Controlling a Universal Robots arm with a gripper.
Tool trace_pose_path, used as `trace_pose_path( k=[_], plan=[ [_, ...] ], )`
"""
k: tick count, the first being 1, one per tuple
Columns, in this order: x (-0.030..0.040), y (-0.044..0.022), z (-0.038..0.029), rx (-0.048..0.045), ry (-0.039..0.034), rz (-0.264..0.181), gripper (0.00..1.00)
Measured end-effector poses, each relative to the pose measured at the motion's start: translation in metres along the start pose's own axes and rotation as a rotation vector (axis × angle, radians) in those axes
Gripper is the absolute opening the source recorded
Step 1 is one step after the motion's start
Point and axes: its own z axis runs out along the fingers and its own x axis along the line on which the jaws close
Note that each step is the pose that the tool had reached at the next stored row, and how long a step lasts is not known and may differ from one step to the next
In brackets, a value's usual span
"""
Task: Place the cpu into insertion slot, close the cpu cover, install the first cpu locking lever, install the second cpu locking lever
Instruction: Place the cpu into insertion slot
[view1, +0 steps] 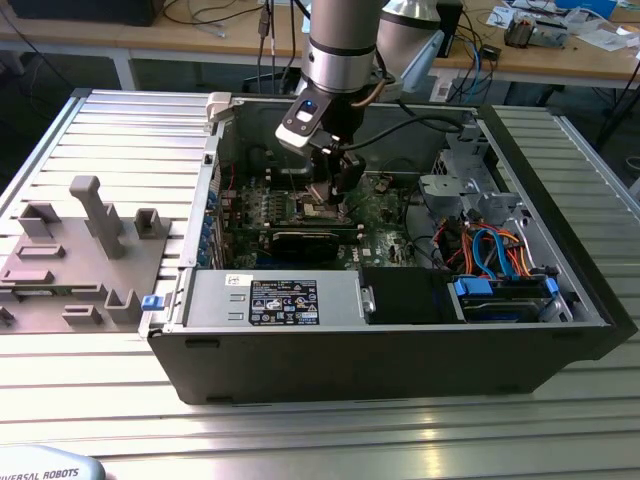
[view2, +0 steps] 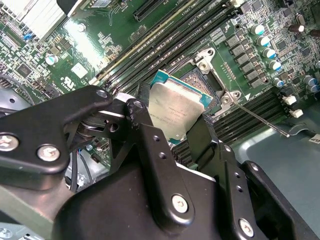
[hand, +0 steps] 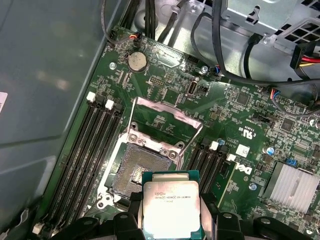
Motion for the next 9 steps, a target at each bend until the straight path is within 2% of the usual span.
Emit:
trace_pose_path(
  k=[9],
  plan=[
    [0.0000,0.0000,0.0000,0.0005,0.0001,0.019,0.54]
  ],
)
